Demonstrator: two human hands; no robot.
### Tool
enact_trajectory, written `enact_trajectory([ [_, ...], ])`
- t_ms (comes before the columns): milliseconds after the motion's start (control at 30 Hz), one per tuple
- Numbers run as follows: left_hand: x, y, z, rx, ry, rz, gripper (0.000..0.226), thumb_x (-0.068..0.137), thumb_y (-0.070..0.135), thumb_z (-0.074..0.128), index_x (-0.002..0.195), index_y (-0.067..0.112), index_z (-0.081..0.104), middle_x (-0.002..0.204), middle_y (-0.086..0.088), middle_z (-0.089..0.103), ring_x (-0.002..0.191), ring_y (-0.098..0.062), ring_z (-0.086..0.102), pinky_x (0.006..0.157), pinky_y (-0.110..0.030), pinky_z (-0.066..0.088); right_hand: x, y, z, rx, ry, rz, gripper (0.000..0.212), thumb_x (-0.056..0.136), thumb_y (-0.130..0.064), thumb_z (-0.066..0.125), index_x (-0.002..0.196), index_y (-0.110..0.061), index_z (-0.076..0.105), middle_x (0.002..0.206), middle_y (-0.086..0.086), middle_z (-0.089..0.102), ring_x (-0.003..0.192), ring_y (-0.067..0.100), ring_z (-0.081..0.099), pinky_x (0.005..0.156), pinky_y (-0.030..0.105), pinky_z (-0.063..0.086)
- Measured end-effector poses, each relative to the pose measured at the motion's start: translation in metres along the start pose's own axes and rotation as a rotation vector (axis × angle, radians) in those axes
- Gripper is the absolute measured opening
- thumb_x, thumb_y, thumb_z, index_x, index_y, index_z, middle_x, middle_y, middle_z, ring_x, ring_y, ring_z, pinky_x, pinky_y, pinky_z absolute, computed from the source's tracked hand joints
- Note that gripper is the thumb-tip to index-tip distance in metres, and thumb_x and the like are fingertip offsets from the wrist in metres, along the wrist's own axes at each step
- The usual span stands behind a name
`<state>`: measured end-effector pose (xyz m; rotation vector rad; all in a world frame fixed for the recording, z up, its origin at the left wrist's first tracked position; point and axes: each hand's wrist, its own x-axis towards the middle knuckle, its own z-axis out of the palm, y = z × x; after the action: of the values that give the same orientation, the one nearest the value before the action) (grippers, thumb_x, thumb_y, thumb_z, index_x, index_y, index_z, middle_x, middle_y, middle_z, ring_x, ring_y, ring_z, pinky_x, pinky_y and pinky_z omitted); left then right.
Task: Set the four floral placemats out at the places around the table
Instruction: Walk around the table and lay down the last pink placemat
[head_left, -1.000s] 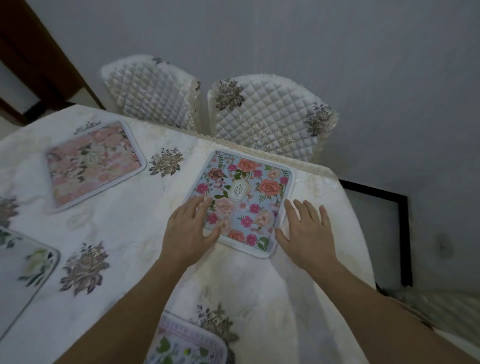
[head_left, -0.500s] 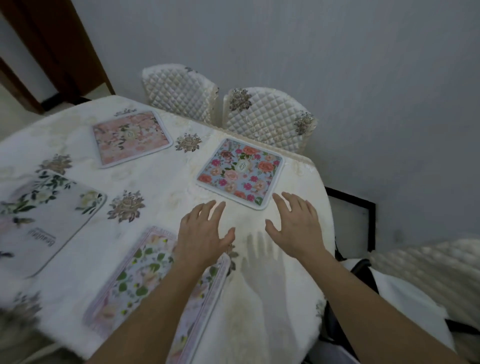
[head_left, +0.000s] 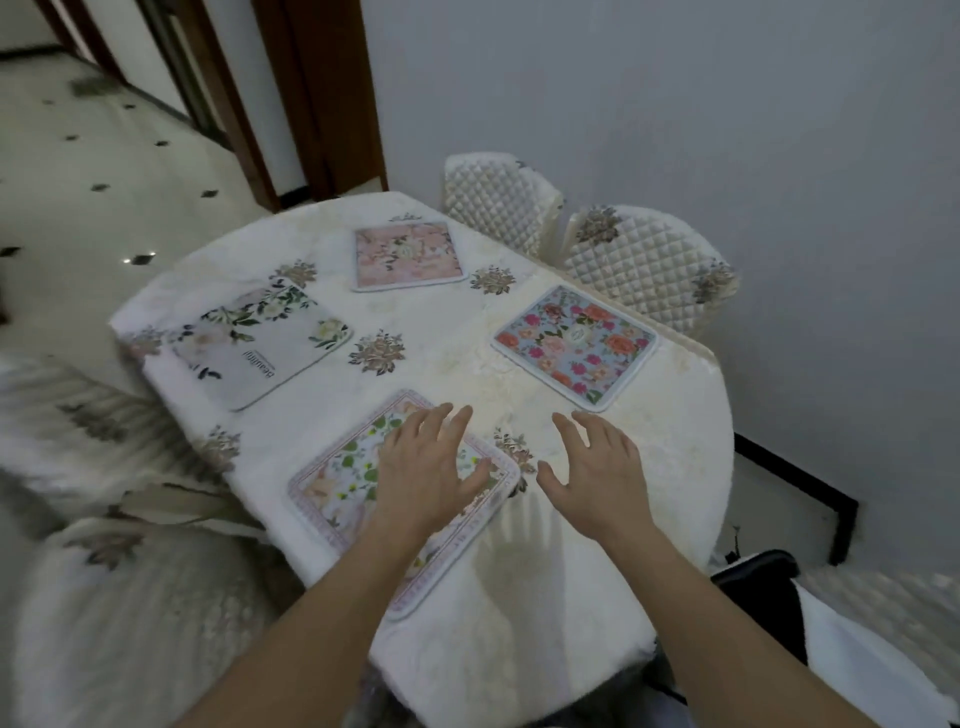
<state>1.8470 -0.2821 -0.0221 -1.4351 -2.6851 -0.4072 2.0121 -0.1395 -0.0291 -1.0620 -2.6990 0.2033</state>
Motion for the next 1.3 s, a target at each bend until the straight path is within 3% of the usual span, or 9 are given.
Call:
enact_trajectory([
  [100,-0.028,0.001,-0.008,0.019,0.016,-0.089,0.067,0.083,0.062,0.044,0.14,0.026,0.053,0.137,-0.002,0.061,0.126,-0.027,0.055,0.1,-0.047,0.048,-0.008,-0.006,0.003,0.012,-0.014,-0.089,0.062,0.087,-0.054,0.05,0.14,-0.021,0.052,0.141,0.008,0.053,0.131,0.029,0.047,0.109,0.049,0.035],
  [233,-0.07,-0.001,-0.012,0.062,0.053,-0.167,0.065,0.082,0.06,0.047,0.136,0.024,0.057,0.132,-0.002,0.063,0.12,-0.028,0.059,0.093,-0.046,0.051,-0.024,-0.026,0.01,0.078,-0.046,-0.218,0.064,0.084,-0.056,0.043,0.138,-0.022,0.053,0.138,0.007,0.055,0.129,0.029,0.048,0.107,0.049,0.038],
  [433,-0.155,-0.034,-0.037,0.128,0.088,-0.377,0.065,0.082,0.059,0.05,0.136,0.023,0.057,0.133,-0.002,0.063,0.118,-0.026,0.06,0.088,-0.043,0.052,-0.05,-0.093,0.025,0.14,-0.137,-0.435,0.062,0.082,-0.055,0.047,0.134,-0.021,0.056,0.134,0.008,0.058,0.125,0.03,0.052,0.103,0.051,0.043],
  [833,-0.355,-0.146,-0.115,0.222,0.223,-0.869,0.065,0.081,0.06,0.051,0.135,0.025,0.056,0.133,-0.001,0.062,0.12,-0.025,0.058,0.092,-0.042,0.048,-0.134,-0.324,0.043,0.269,-0.17,-0.882,0.061,0.081,-0.052,0.051,0.131,-0.019,0.057,0.126,0.009,0.059,0.117,0.03,0.054,0.097,0.046,0.043],
  [1133,-0.497,-0.289,-0.161,0.204,0.282,-1.028,0.068,0.08,0.06,0.048,0.137,0.024,0.054,0.135,-0.003,0.061,0.122,-0.026,0.057,0.095,-0.044,0.049,-0.217,-0.535,0.069,0.313,-0.162,-1.021,0.065,0.08,-0.054,0.047,0.134,-0.019,0.056,0.131,0.01,0.059,0.123,0.03,0.052,0.099,0.047,0.042],
  [1300,-0.541,-0.358,-0.175,0.181,0.273,-1.044,0.068,0.081,0.061,0.046,0.137,0.024,0.054,0.135,-0.002,0.061,0.123,-0.025,0.056,0.096,-0.045,0.049,-0.25,-0.61,0.083,0.337,-0.153,-1.036,0.061,0.08,-0.048,0.055,0.133,-0.018,0.056,0.129,0.011,0.06,0.12,0.031,0.054,0.099,0.047,0.043],
])
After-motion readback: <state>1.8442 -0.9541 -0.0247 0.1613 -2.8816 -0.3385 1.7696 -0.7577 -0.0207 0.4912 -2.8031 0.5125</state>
